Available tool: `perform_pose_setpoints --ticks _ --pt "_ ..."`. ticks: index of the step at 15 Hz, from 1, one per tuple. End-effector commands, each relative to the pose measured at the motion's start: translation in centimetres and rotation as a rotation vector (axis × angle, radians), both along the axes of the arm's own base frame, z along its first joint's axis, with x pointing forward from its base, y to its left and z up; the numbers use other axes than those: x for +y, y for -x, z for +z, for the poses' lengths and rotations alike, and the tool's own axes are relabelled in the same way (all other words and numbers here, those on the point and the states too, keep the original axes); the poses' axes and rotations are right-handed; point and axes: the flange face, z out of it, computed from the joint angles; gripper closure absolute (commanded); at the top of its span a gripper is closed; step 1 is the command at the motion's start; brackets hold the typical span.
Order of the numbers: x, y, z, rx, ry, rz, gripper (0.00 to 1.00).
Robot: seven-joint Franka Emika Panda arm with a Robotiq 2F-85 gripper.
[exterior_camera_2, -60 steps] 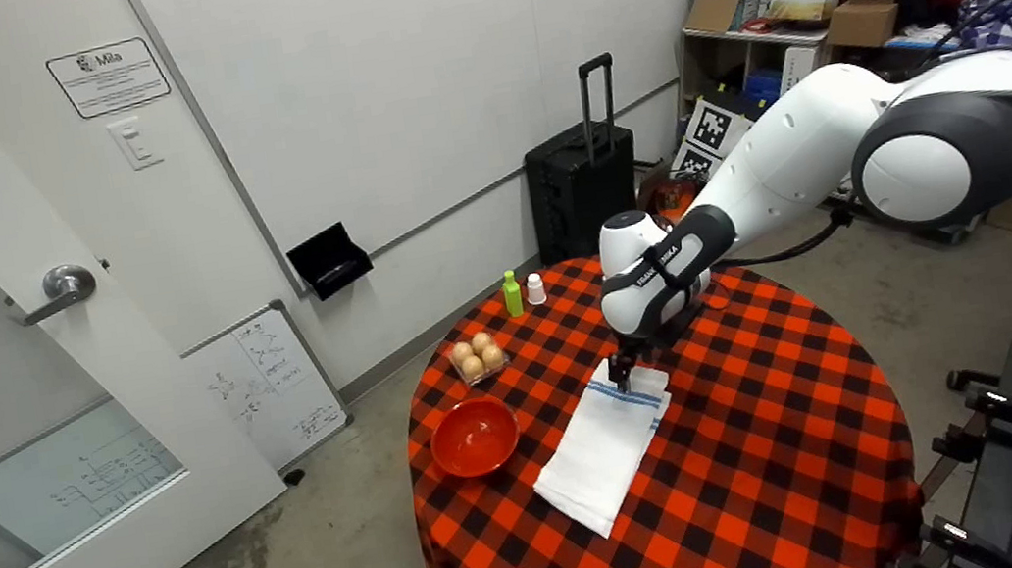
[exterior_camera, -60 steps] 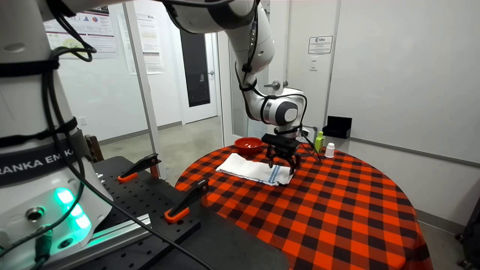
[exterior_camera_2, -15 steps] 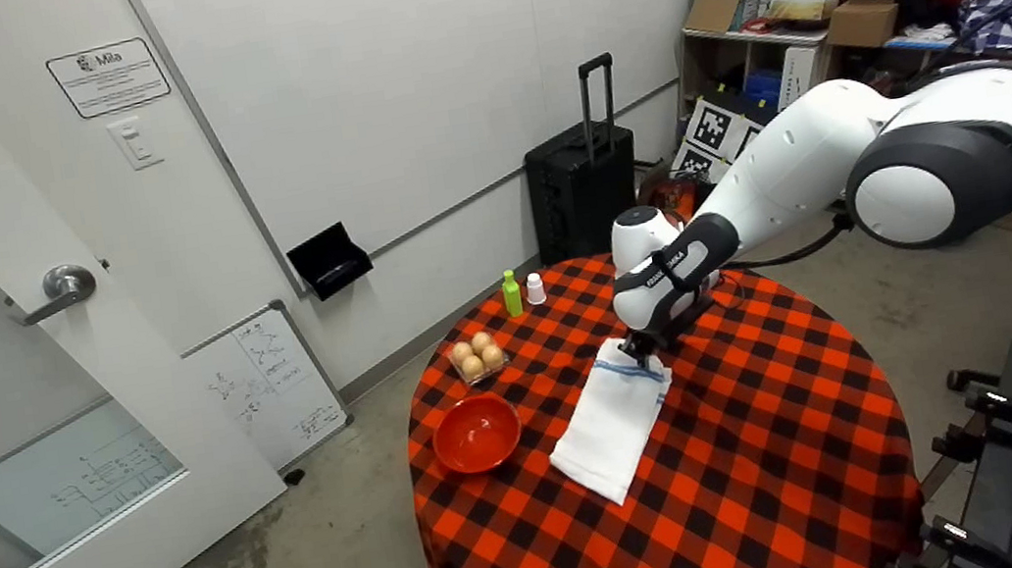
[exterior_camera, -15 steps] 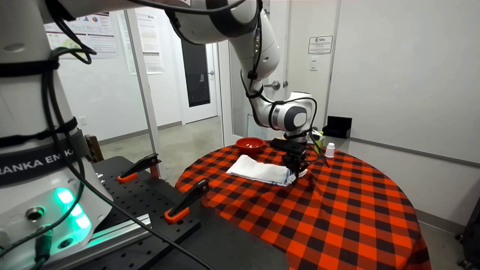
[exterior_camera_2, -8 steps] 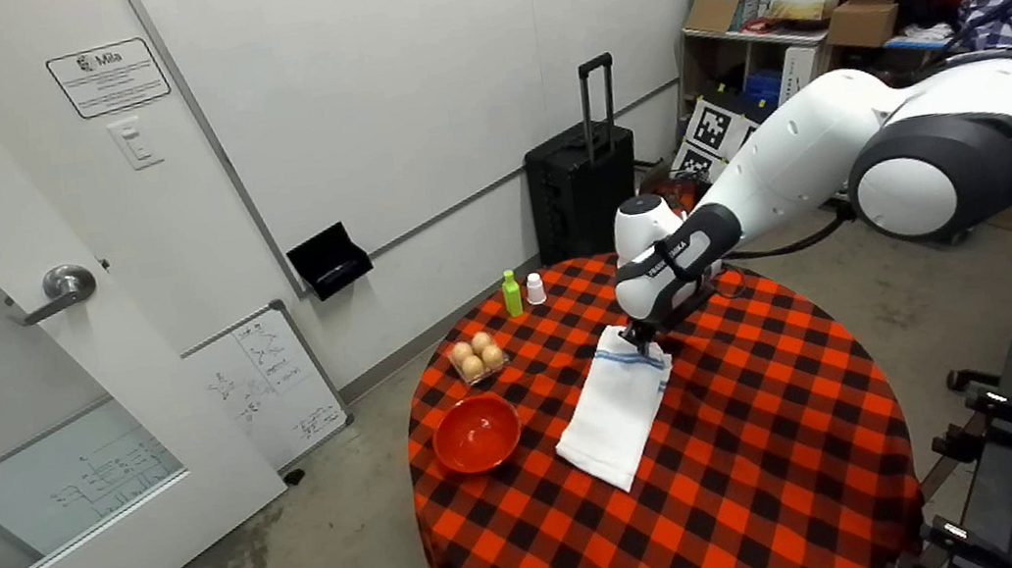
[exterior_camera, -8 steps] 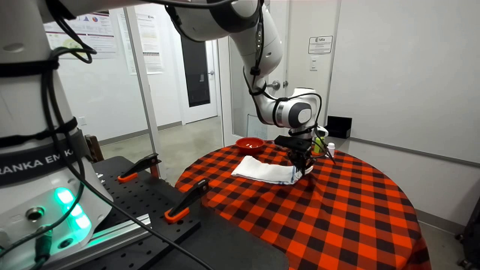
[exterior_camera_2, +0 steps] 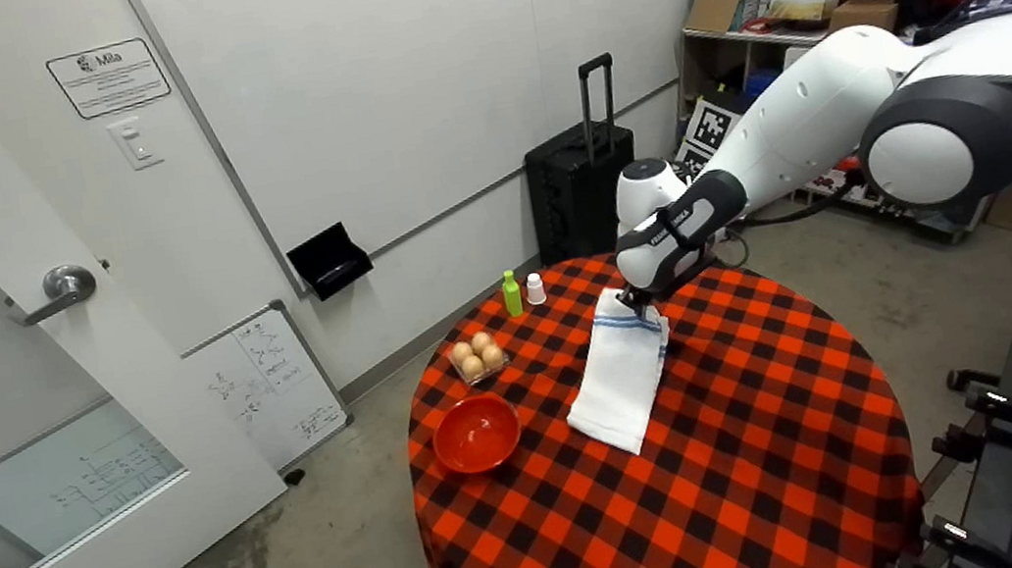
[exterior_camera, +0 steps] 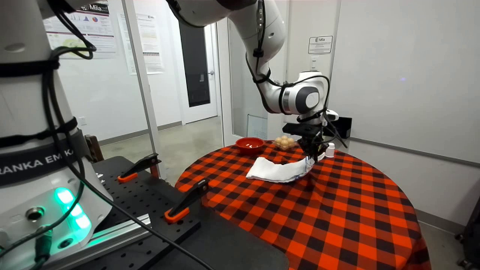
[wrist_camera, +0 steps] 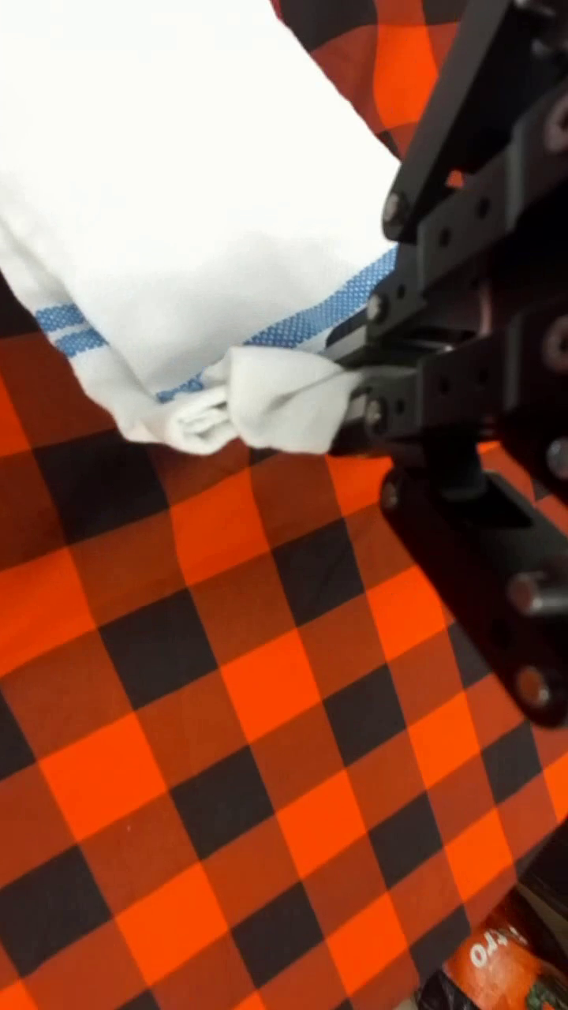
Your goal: Fold the towel on the table
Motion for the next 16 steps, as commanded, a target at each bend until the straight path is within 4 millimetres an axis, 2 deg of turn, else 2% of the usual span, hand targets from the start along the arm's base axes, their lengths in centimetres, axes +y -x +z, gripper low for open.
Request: perform_pose_setpoints --ticks 1,4,6,9,14,16 --pt "-0.1 0.5 3.5 -0.032 0.052 -0.043 0.97" --pt "0.2 0.6 5.4 -0.049 0.083 -0.058 0.97" --pt "1.4 0.7 5.5 -0.033 0.095 -0.039 0.97" --pt "5.2 1.3 3.6 0.027 0.102 0.061 0.97" --pt "13.5 4.1 -2.1 0.167 0.089 0.29 0.97" --pt "16.1 5.0 -3.4 0.198 0.078 0.357 0.97"
